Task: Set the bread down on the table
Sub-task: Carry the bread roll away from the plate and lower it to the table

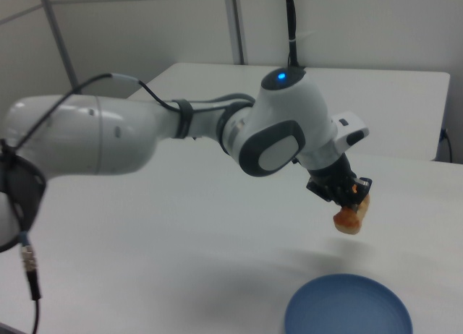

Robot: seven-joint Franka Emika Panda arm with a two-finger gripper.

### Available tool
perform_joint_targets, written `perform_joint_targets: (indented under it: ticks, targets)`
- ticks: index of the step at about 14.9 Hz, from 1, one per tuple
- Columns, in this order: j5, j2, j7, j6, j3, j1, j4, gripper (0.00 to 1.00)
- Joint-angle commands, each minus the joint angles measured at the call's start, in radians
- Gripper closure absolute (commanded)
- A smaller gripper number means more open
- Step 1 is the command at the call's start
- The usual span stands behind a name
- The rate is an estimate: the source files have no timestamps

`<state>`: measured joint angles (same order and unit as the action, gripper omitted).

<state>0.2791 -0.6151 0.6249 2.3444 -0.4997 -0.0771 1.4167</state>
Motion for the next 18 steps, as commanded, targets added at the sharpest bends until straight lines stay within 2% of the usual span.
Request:
perform_joint_targets:
  ticks: [1, 5, 8, 11, 14, 15, 18]
  targets:
    - [0.022, -0.136, -0.048, 0.096, 0.019, -0.024, -0.117, 0.89]
    - [0.022, -0.238, -0.131, 0.199, 0.033, -0.026, -0.162, 0.84]
    - [0.022, -0.264, -0.149, 0.251, 0.053, -0.026, -0.162, 0.81]
    - [0.022, -0.268, -0.157, 0.292, 0.055, -0.026, -0.153, 0.71]
    - [0.02, -0.279, -0.159, 0.32, 0.055, -0.026, -0.137, 0.45]
    - [0.02, -0.281, -0.159, 0.351, 0.055, -0.024, -0.127, 0.31]
    - [0.02, -0.282, -0.157, 0.368, 0.056, -0.023, -0.117, 0.0]
